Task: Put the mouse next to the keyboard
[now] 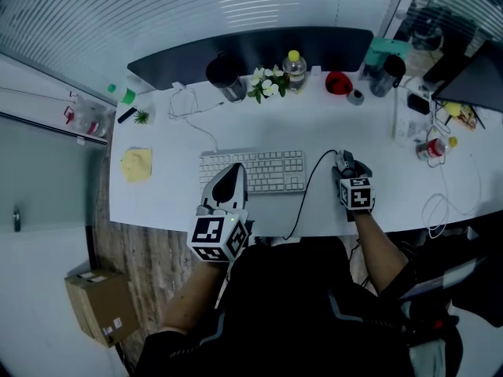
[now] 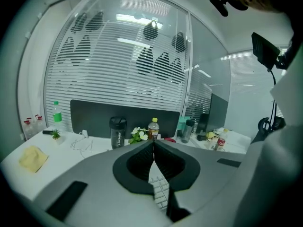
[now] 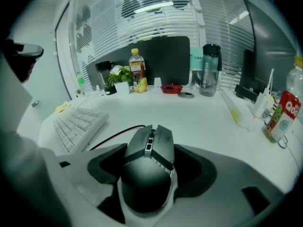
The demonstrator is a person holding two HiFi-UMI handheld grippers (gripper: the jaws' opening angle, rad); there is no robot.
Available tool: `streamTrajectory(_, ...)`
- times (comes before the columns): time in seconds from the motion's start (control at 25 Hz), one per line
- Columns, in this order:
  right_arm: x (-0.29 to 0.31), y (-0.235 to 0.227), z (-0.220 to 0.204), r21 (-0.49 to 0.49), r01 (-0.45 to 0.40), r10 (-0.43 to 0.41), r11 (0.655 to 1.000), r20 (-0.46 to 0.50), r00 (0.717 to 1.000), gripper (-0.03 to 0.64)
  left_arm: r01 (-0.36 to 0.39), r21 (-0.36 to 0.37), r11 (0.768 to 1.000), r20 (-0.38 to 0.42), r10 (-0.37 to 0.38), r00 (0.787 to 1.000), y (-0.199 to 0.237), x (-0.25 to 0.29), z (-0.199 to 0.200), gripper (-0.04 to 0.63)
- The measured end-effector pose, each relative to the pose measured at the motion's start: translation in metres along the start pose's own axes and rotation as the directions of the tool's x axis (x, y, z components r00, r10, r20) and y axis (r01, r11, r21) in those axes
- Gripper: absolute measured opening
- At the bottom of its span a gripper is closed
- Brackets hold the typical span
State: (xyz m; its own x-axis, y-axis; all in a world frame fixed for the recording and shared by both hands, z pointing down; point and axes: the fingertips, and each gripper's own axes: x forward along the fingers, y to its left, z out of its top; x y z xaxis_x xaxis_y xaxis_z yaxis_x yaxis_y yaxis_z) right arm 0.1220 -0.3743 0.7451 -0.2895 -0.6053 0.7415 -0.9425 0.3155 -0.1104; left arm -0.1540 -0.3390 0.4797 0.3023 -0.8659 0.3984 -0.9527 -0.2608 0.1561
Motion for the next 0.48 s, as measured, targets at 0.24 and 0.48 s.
streamTrajectory(0.24, 0.002, 0.001, -0.001, -0.020, 0.009, -0.009, 1.000, -0.015, 1.000, 0.312, -0.012, 0.003, 1.000, 0.006, 0.012, 1.000, 0.007, -0.006, 0.001, 0.031)
streamTrajectory(0.48, 0.001, -0.001, -0.004, -0.033, 0.057, -0.058, 0.998, -0.033, 0.998, 0.320, -0.008, 0.012, 1.000, 0.015, 0.008, 1.000, 0.009, -0.012, 0.005, 0.031)
